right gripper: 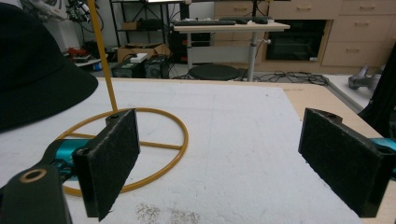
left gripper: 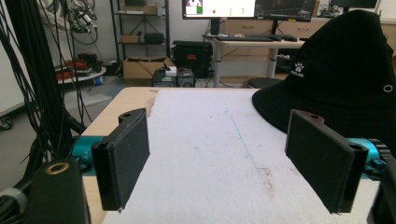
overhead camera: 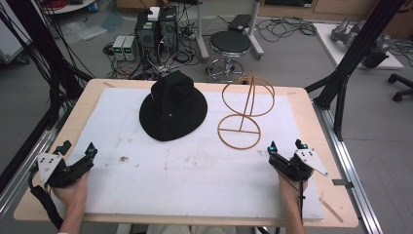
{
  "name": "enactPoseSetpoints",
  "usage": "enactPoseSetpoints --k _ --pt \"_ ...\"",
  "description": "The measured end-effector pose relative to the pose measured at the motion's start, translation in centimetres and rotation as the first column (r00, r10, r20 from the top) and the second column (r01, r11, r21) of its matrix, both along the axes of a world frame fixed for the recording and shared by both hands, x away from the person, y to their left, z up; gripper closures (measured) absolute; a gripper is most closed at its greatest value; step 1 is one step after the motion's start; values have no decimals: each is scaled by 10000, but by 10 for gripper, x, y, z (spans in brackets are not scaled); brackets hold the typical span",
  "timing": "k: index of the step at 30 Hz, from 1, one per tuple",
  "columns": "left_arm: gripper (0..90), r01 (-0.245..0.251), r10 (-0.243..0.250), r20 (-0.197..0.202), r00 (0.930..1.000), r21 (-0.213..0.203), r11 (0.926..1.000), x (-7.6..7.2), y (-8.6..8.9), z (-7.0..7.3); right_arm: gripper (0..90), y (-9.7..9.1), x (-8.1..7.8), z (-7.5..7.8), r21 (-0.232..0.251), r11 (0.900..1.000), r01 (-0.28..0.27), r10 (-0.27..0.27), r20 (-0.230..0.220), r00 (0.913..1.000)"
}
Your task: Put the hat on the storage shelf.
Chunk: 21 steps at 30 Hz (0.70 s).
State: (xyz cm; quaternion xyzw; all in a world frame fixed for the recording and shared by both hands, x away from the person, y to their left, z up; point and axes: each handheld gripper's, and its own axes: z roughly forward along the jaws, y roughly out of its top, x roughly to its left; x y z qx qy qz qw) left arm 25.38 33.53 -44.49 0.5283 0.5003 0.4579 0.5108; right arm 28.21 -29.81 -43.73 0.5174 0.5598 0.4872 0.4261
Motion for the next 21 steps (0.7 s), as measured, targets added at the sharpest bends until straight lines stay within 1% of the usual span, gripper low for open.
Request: enactPoseSetpoints --k 5,7,9,13,16,21 --pt "220 -33 33 11 10000 -62 10000 0 1 0 117 1 -1 0 -10 10000 -10 10 -32 10000" --pt "220 -25 25 7 10000 -12 10000 0 0 0 116 0 -1 0 -49 10000 19 -19 27 10000" --pt "220 16 -16 2 10000 -18 10000 0 -1 0 117 -1 -1 1 39 10000 26 -26 -8 10000" --pt "220 49 -49 -10 10000 26 10000 1 -1 0 117 -1 -1 0 7 10000 24 -24 -50 10000" --pt "220 53 -53 -6 10000 9 10000 1 -2 0 117 0 -1 0 -49 10000 -11 11 -43 10000" --pt "220 51 -51 -8 10000 -38 10000 2 -2 0 117 0 -1 0 -10 10000 -29 29 -70 10000"
